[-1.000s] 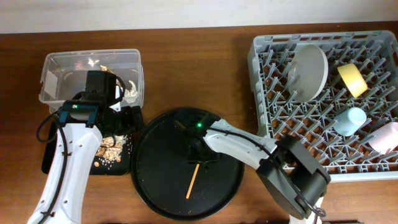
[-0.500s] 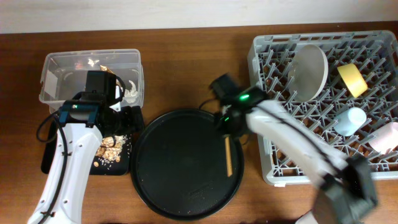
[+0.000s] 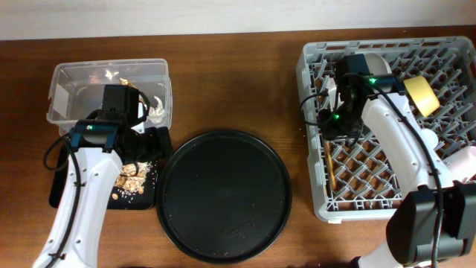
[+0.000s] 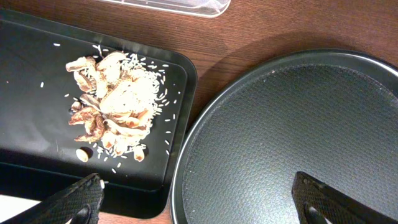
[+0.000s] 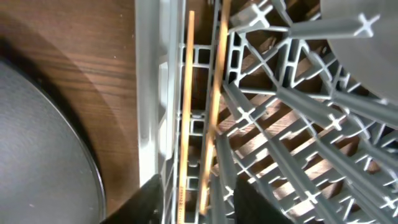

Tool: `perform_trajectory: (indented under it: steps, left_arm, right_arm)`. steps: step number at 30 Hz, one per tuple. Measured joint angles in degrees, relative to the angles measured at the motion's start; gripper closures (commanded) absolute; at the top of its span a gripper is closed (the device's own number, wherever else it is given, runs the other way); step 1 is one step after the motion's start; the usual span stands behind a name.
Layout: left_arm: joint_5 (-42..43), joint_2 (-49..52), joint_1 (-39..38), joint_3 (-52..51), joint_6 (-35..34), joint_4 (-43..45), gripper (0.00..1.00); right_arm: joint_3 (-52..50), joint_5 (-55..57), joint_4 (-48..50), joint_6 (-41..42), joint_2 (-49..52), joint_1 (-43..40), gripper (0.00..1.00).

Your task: Sort waste into correct bins and load items into the dishwasher rack

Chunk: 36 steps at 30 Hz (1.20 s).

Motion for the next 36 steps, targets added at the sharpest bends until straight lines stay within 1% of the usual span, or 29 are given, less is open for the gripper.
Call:
perform_trajectory:
  steps: [1, 2, 3, 4, 7, 9, 10, 12, 13, 15, 16, 17, 18, 19, 20, 21, 22, 23, 25, 26, 28, 29, 36]
  left_arm:
    - [0.00, 0.00, 0.00, 0.00, 0.00, 0.00, 0.04]
    - [0.00, 0.00, 0.00, 0.00, 0.00, 0.00, 0.02]
    - [0.00, 0.00, 0.00, 0.00, -0.02, 0.02, 0.01]
    - [0.00, 0.00, 0.00, 0.00, 0.00, 0.04, 0.01]
    - [0.26, 0.02, 0.00, 0.00, 0.26, 1.92, 0.01]
    - [2.64, 0.02, 0.00, 0.00, 2.47, 2.56, 0.01]
    - [3.52, 0.00, 0.00, 0.04, 3.13, 1.29, 0.01]
    - [4.13, 0.00, 0.00, 0.00, 3.80, -3.98, 0.01]
    - [4.37, 0.02, 0.00, 0.00, 4.13, -5.05, 0.01]
    - [4.76, 0.00, -0.15, -0.76, 4.37, -6.64, 0.01]
    - [4.81, -0.11, -0.46, -2.16, 4.37, -6.64, 0.01]
    - [4.98, -0.85, -0.96, -4.33, 4.37, -5.75, 0.01]
    - [4.98, -2.40, -1.46, -6.80, 4.39, -4.33, 0.01]
    - [5.01, -5.84, -2.03, -10.03, 4.55, -2.01, 0.01]
    - [4.96, -9.16, -2.34, -12.15, 4.57, -0.02, 0.01]
    - [4.81, -14.86, -2.64, -14.05, 4.57, 1.95, 0.01]
    - [3.82, -20.92, -3.13, -17.16, 4.59, 6.51, 0.01]
    - [3.26, -27.08, -3.61, -19.61, 4.61, 7.65, 0.01]
    - [2.27, -40.19, -4.04, -24.06, 4.76, 10.47, 0.01]
    - [1.92, -43.80, -4.02, -25.07, 4.76, 11.15, 0.01]
    - [1.49, -49.46, -4.04, -26.45, 4.76, 11.39, 0.01]
    - [1.46, -50.69, -4.04, -26.45, 4.76, 11.47, 0.01]
    - [1.44, -51.71, -4.04, -26.47, 4.76, 11.21, 0.01]
  right_arm:
    - [0.00, 0.02, -0.39, -0.11, -0.09, 0.00, 0.55]
    - [0.17, -0.02, -0.90, 0.02, -0.83, -0.26, 0.32]
    - [0.76, -0.02, -1.01, 0.17, -1.97, -0.79, 0.15]
    - [1.42, -0.83, -0.24, 0.61, -3.89, -2.12, 0.12]
    - [3.10, -6.73, 0.46, -0.28, -8.76, -8.33, 0.12]
    - [3.13, -10.43, -4.07, -1.38, -9.27, -10.29, 0.06]
    - [3.13, -11.50, -5.86, -1.62, -9.27, -10.40, 0.04]
    - [3.10, -12.31, -7.87, -1.88, -9.27, -10.40, 0.00]
    - [3.08, -12.72, -8.55, -1.88, -9.40, -10.40, 0.02]
    - [1.79, -12.76, -8.46, -1.95, -11.10, -10.40, 0.02]
    - [-0.20, -12.52, -7.72, -2.05, -13.68, -10.40, 0.02]
    - [-2.49, -12.41, -5.99, -2.08, -16.39, -10.40, 0.02]
    - [-6.78, -12.15, -1.62, -2.05, -21.24, -10.40, 0.02]
    - [-10.36, -12.04, 0.35, -2.12, -25.38, -10.40, 0.02]
    - [-16.72, -11.93, 5.60, -2.12, -32.81, -10.40, 0.02]
    - [-21.07, -11.85, 8.50, -2.12, -37.64, -10.38, 0.02]
    - [-25.49, -11.69, 10.88, -2.12, -42.60, -10.38, 0.02]
    - [-29.53, -11.37, 13.16, -2.10, -47.71, -10.38, 0.02]
    - [-36.17, -9.92, 14.23, -2.08, -56.89, -10.38, 0.02]
    - [-38.32, -9.46, 14.12, -2.12, -60.39, -10.38, 0.02]
    - [-40.11, -9.01, 14.12, -2.12, -63.12, -10.38, 0.02]
    - [-40.15, -8.83, 13.88, -2.08, -63.12, -10.38, 0.02]
    - [-40.22, -8.59, 13.68, -2.27, -63.08, -10.38, 0.02]
